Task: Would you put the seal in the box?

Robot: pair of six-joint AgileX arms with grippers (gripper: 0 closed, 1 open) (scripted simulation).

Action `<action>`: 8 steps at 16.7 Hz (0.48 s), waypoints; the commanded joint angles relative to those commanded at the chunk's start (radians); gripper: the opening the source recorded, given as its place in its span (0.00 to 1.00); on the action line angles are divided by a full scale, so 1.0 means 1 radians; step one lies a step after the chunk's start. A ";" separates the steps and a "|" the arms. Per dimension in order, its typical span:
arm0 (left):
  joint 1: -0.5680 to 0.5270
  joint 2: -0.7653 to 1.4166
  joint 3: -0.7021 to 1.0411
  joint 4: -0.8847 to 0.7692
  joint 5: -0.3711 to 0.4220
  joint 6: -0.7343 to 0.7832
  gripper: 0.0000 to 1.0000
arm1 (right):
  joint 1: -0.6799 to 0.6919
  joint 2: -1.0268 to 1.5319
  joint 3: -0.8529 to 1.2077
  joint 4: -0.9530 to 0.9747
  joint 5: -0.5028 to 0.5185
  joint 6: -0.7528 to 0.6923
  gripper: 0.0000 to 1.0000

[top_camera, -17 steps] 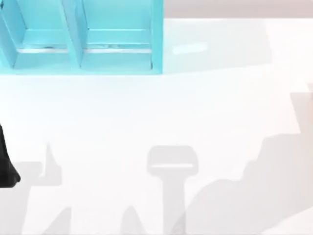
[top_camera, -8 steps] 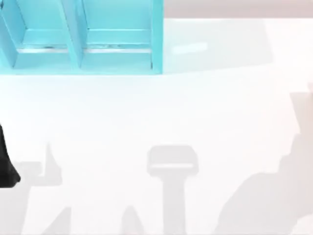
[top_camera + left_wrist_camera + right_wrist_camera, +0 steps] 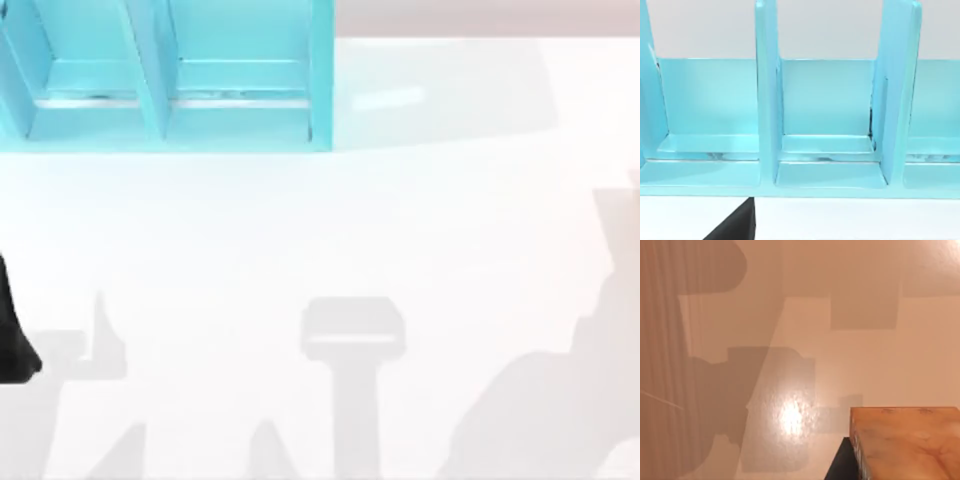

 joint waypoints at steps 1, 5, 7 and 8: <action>0.000 0.000 0.000 0.000 0.000 0.000 1.00 | 0.000 0.000 0.000 0.000 0.000 0.000 0.38; 0.000 0.000 0.000 0.000 0.000 0.000 1.00 | 0.000 0.000 0.000 0.000 0.000 0.000 0.68; 0.000 0.000 0.000 0.000 0.000 0.000 1.00 | 0.000 0.000 0.000 0.000 0.000 0.000 0.83; 0.000 0.000 0.000 0.000 0.000 0.000 1.00 | 0.000 0.000 0.000 0.000 0.000 0.000 0.90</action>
